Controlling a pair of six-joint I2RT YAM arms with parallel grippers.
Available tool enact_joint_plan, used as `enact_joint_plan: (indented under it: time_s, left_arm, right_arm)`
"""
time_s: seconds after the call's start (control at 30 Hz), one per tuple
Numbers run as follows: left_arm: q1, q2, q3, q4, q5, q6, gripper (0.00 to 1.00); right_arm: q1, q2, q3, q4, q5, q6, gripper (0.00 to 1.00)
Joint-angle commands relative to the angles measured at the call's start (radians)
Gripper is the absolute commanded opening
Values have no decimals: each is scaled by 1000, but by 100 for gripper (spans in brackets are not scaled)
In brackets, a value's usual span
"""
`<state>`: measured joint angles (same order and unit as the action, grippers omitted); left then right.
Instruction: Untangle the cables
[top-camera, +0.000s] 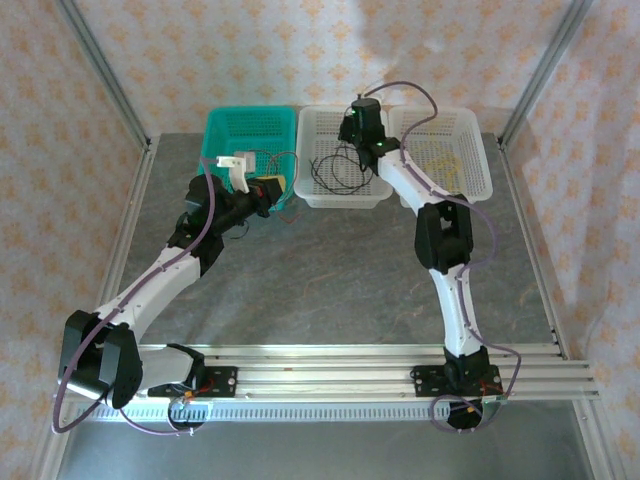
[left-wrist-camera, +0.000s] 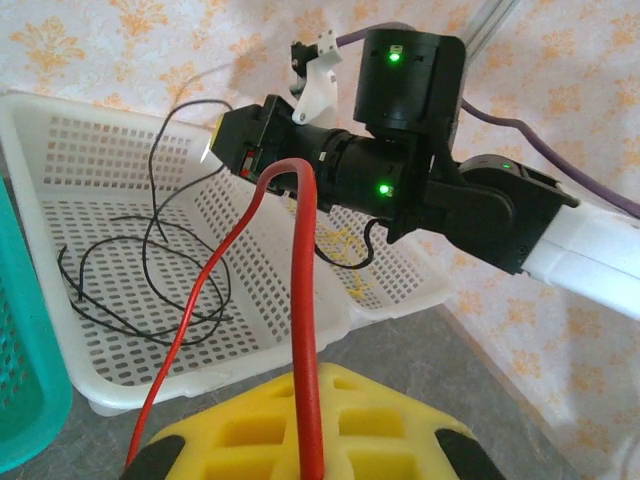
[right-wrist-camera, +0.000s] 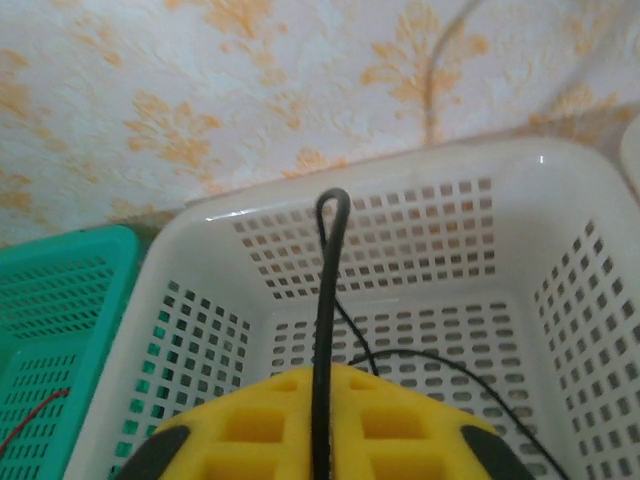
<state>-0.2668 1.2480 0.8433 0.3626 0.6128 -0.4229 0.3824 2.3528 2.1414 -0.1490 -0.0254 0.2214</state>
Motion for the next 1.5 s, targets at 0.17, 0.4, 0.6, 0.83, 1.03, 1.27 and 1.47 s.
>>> enact_joint_plan:
  time_s: [0.17,0.4,0.6,0.83,1.03,1.27,1.47]
  left_arm:
    - [-9,-29,1,-23,-2,-33,0]
    - [-21,-45,58,-165,-49,25,0]
    - [-55,-78,65,-217,-98,30,0]
    - [-114,-85,87,-252,-140,47,0]
    - [-103,-69,171,-273,-195,88,0]
    - [-47,4,274,-275,-220,105,0]
    - [-1,79,369,-296,-220,140,0]
  right_arm:
    - [-13,-10,38,-70,-7,9,69]
    - [-12,-167,-81,-60,-22,-10,88]
    - [-13,-346,-239,-57,19,58,88]
    - [-13,-659,-649,70,66,98,88]
    - [-13,-951,-992,224,-106,35,100]
    - [-13,-1153,-1176,213,-118,31,100]
    - [-13,-1258,-1344,295,-80,46,100]
